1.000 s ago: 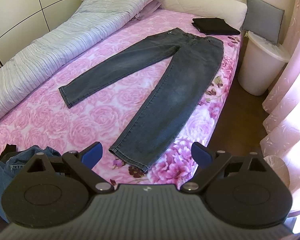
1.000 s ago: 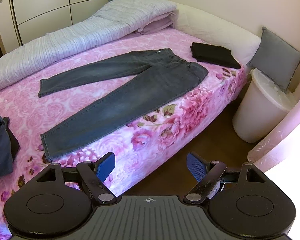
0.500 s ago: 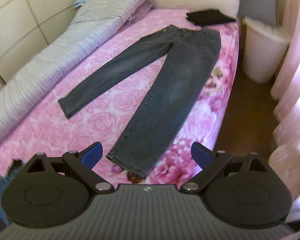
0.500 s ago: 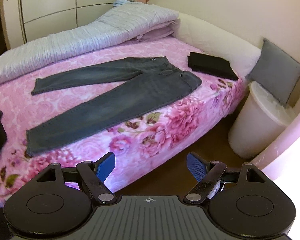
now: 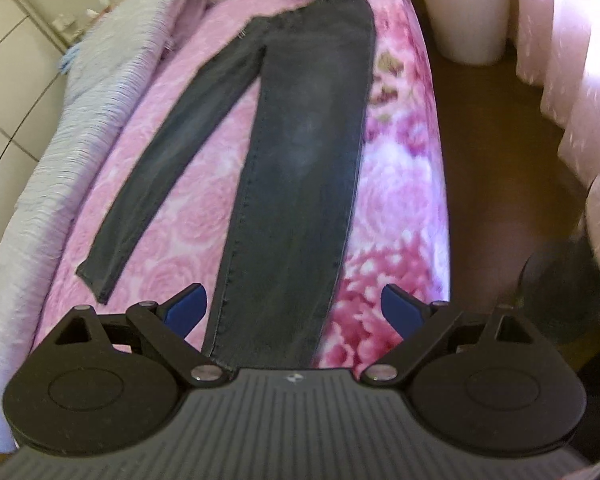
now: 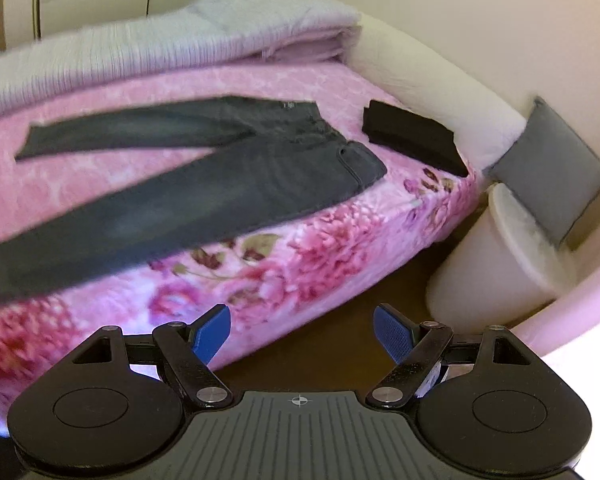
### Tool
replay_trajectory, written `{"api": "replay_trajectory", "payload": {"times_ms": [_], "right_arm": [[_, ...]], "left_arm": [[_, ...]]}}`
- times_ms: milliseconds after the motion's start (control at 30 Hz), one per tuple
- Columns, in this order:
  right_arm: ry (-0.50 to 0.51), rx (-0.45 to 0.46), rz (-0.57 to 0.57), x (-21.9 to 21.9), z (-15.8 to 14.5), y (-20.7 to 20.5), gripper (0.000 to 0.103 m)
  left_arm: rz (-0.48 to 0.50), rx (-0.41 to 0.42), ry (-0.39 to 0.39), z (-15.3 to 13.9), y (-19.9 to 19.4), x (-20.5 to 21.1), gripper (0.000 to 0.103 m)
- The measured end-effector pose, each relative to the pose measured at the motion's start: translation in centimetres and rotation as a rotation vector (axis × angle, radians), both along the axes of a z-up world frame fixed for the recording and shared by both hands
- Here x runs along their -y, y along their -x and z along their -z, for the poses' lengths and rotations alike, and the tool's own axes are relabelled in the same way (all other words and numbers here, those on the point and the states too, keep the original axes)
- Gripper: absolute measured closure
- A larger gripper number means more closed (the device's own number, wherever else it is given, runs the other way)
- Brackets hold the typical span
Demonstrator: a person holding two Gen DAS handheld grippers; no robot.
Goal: Fold clothes
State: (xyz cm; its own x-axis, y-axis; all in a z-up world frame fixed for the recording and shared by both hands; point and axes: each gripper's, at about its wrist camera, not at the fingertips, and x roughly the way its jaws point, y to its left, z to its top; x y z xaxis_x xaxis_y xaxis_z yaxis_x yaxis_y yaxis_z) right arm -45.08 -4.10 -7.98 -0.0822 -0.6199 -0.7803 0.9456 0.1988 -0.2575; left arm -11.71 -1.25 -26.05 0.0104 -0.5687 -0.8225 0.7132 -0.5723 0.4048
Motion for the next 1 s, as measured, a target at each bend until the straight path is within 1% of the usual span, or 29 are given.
{"api": "replay_trajectory", "payload": {"times_ms": [100,133,167,233,267,333,400,467,500,533,567,600,667,700,733,800,867,933,1000], "right_arm": [[-0.009,-0.049,-0.018,2.3,0.6,0.6,0.021],[-0.012,-0.065,-0.025,3.0,0.8,0.8,0.021],[-0.021,-0.082,-0.034,3.8,1.1,1.0,0.021],[-0.040,-0.117,-0.054,5.2,1.6,1.3,0.021],[-0.049,-0.135,-0.064,6.0,1.9,1.4,0.021],[-0.057,-0.174,-0.114,7.9,2.6,1.6,0.021],[-0.072,-0.197,-0.154,10.1,3.5,2.0,0.021],[-0.093,-0.205,-0.197,12.8,4.7,2.5,0.021],[-0.098,-0.207,-0.222,14.1,5.4,2.8,0.021],[-0.101,-0.212,-0.253,15.4,6.0,3.1,0.021],[-0.101,-0.222,-0.295,17.0,7.0,3.5,0.021],[-0.099,-0.234,-0.337,18.5,7.9,3.8,0.021],[-0.085,-0.267,-0.439,21.9,10.1,4.7,0.021],[-0.071,-0.305,-0.506,23.4,11.6,5.1,0.021],[-0.057,-0.344,-0.574,25.0,13.1,5.5,0.021],[-0.012,-0.458,-0.770,27.7,16.9,6.5,0.021],[0.041,-0.564,-0.958,30.0,20.8,8.3,0.021],[0.063,-0.636,-1.065,32.6,24.0,10.4,0.021],[0.095,-0.678,-1.108,35.1,26.3,12.4,0.021]], "left_arm": [[0.044,0.064,-0.027,3.5,-0.1,1.1,0.016],[0.044,0.082,-0.035,4.5,-0.1,1.2,0.018],[0.042,0.098,-0.044,5.6,-0.2,1.4,0.022],[0.036,0.131,-0.062,7.8,-0.3,1.7,0.040],[0.033,0.148,-0.071,8.8,-0.4,1.9,0.044],[0.026,0.181,-0.079,10.6,-0.5,2.1,0.056],[0.006,0.223,-0.082,12.1,-0.7,2.2,0.061],[-0.024,0.245,-0.087,13.0,-1.1,2.4,0.062],[-0.037,0.251,-0.097,13.1,-1.1,2.7,0.067],[-0.050,0.255,-0.110,13.1,-1.1,3.1,0.081],[-0.063,0.260,-0.122,13.2,-1.1,3.4,0.087],[-0.083,0.262,-0.136,13.1,-1.1,3.9,0.091],[-0.136,0.255,-0.174,12.6,-1.0,5.2,0.094],[-0.170,0.247,-0.200,12.3,-1.0,6.0,0.094],[-0.225,0.223,-0.221,11.8,-1.2,6.9,0.094],[-0.329,0.179,-0.255,10.7,-1.9,8.5,0.094],[-0.406,0.154,-0.277,9.8,-2.6,9.9,0.095],[-0.446,0.168,-0.293,9.2,-2.8,11.0,0.095],[-0.483,0.188,-0.311,8.7,-2.7,11.9,0.095]]}}
